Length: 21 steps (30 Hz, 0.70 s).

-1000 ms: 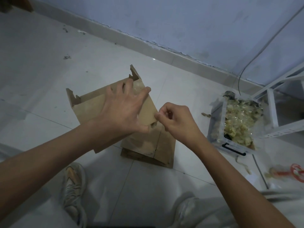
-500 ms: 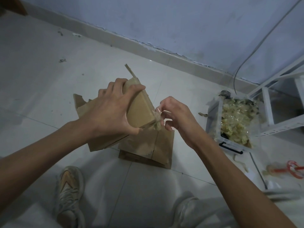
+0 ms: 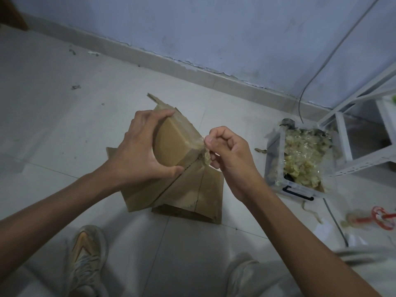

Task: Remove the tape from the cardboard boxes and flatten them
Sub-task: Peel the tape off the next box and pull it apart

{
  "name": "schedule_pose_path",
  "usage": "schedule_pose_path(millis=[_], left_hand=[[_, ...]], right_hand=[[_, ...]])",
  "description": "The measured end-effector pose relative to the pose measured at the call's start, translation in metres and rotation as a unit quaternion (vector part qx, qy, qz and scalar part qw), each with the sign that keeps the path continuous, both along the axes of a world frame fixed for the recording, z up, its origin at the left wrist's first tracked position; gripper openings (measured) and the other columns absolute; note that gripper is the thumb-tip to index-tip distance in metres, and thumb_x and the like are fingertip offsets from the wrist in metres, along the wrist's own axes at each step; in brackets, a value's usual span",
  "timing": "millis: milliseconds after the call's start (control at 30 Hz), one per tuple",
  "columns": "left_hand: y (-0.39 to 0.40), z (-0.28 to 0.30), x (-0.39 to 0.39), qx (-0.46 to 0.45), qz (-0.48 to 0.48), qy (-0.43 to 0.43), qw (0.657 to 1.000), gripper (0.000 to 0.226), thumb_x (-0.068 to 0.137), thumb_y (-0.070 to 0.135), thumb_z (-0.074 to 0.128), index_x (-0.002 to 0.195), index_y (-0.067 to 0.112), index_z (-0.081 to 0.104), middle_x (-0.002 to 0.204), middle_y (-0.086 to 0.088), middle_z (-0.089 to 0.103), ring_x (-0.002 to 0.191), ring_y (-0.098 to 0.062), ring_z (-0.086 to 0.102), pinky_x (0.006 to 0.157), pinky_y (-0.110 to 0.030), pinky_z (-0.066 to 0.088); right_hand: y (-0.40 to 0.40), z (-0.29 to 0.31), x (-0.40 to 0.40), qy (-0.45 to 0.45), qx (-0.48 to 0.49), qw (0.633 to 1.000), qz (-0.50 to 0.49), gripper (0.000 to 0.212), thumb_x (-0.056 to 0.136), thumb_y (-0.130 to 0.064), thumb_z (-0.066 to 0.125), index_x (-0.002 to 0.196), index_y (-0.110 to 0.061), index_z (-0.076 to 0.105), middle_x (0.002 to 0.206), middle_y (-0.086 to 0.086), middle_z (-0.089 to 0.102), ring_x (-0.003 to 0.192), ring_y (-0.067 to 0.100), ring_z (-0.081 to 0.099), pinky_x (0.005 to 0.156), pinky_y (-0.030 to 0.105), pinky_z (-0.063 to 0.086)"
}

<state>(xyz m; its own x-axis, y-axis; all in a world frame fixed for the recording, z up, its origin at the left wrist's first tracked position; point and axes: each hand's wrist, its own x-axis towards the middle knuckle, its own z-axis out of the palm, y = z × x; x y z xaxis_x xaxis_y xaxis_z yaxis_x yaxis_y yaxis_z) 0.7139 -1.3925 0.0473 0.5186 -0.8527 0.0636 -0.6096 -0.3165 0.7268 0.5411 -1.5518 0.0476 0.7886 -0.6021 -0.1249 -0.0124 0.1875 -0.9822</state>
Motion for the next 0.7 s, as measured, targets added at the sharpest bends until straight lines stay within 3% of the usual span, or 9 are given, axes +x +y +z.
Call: schedule_pose_path(millis=[167,300,367,467,567,633,700], left_hand=[[-0.002,0.000,-0.001,-0.019,0.001,0.026,0.999,0.114,0.049,0.068,0.080,0.148,0.056,0.026,0.143,0.011,0.031,0.132,-0.014,0.039,0.109,-0.043,0.045],[-0.004,-0.001,0.007,0.002,0.000,0.094,0.996,0.109,0.052,0.069,0.081,0.146,0.061,0.027,0.144,0.010,0.036,0.129,-0.010,0.044,0.107,-0.038,0.045],[-0.005,-0.002,0.010,0.021,0.001,0.125,0.992,0.105,0.053,0.071,0.080,0.144,0.063,0.029,0.144,0.008,0.039,0.127,-0.012,0.048,0.105,-0.041,0.049],[-0.004,-0.005,0.013,0.043,-0.011,0.131,0.990,0.105,0.053,0.075,0.080,0.144,0.063,0.030,0.144,0.007,0.041,0.127,-0.012,0.050,0.106,-0.043,0.050],[-0.003,-0.007,0.016,0.067,-0.024,0.147,0.987,0.103,0.053,0.075,0.082,0.142,0.065,0.031,0.144,0.008,0.042,0.128,-0.013,0.051,0.108,-0.046,0.050],[0.000,-0.006,0.017,0.070,-0.032,0.165,0.983,0.100,0.054,0.074,0.082,0.140,0.066,0.032,0.143,0.009,0.044,0.127,-0.014,0.052,0.107,-0.048,0.050],[0.002,-0.003,0.018,0.053,-0.039,0.167,0.984,0.099,0.056,0.072,0.081,0.141,0.066,0.032,0.144,0.012,0.043,0.128,-0.014,0.051,0.107,-0.048,0.050]], right_hand=[[0.005,0.003,-0.001,-0.018,-0.026,0.998,-0.054,0.010,0.103,-0.008,0.064,0.096,-0.011,0.058,0.083,0.012,0.059,0.061,0.012,0.050,0.052,0.024,0.041],[0.004,0.006,-0.002,0.000,-0.065,0.993,-0.096,0.011,0.106,-0.015,0.060,0.102,-0.006,0.065,0.076,0.003,0.062,0.062,0.013,0.052,0.054,0.026,0.044],[0.003,0.009,-0.004,0.026,-0.138,0.987,-0.078,0.012,0.105,-0.023,0.062,0.107,-0.011,0.066,0.079,-0.002,0.062,0.067,0.012,0.056,0.059,0.024,0.045],[0.004,0.009,-0.005,0.103,-0.248,0.963,-0.008,0.025,0.091,-0.034,0.080,0.108,-0.024,0.065,0.089,-0.006,0.065,0.075,0.015,0.060,0.064,0.015,0.045],[-0.001,0.006,-0.004,0.127,-0.338,0.932,0.020,0.015,0.090,-0.026,0.082,0.096,-0.022,0.069,0.084,-0.009,0.067,0.072,0.013,0.062,0.062,0.015,0.044],[-0.006,0.003,-0.005,0.118,-0.286,0.950,0.037,0.007,0.095,-0.019,0.077,0.093,-0.018,0.070,0.079,-0.006,0.069,0.069,0.011,0.063,0.061,0.022,0.049],[-0.011,0.001,-0.007,0.075,-0.134,0.988,0.033,0.009,0.101,-0.017,0.068,0.095,-0.010,0.067,0.075,0.003,0.066,0.064,0.014,0.059,0.058,0.024,0.048]])
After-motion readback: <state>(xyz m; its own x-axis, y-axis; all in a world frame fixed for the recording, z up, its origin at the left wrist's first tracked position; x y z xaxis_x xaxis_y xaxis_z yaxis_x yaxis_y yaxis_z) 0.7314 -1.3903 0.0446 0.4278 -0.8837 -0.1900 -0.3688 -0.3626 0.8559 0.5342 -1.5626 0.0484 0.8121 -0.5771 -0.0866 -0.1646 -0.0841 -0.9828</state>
